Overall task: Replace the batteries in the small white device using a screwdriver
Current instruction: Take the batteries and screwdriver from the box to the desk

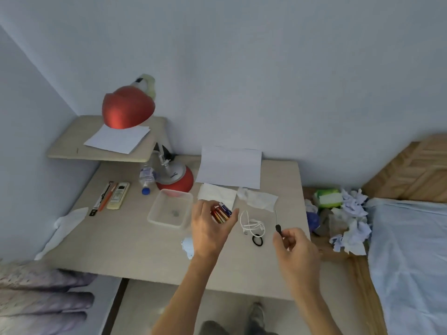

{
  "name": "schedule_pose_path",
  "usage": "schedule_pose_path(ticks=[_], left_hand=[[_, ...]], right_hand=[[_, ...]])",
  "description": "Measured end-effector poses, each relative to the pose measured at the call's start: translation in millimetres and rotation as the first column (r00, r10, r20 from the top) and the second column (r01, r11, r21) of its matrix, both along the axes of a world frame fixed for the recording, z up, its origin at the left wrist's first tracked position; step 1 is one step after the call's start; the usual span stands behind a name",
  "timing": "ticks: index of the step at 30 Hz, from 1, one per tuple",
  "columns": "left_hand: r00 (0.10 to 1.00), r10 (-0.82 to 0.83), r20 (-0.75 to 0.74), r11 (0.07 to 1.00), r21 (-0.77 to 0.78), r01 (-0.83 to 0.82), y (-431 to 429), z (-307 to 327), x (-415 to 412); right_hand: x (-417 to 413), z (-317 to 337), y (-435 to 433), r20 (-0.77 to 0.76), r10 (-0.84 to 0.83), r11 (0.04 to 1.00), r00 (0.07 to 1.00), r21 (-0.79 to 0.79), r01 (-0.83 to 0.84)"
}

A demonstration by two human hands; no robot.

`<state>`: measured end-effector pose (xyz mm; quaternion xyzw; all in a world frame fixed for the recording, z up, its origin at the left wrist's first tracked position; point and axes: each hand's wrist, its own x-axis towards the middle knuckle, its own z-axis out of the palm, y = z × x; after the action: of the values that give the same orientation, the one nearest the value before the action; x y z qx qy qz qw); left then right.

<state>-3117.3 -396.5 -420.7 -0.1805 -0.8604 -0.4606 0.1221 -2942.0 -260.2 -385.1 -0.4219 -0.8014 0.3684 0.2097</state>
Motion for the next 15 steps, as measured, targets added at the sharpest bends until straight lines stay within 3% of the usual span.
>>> schedule_pose_path(ticks=[7, 15], left_hand=[[0.982, 0.165, 0.094, 0.986, -0.036, -0.162, 34, -66, -27], [0.919, 0.307, 0.248, 0.952, -0.076, -0.298, 59, -152, -55]], right_hand=[[-25, -70, 12, 0.014, -0.038, 0.999, 0.999, 0.002, 0.038], [-19, -170, 30, 0.197, -0.128, 0.989, 0.972, -0.043, 0.139]])
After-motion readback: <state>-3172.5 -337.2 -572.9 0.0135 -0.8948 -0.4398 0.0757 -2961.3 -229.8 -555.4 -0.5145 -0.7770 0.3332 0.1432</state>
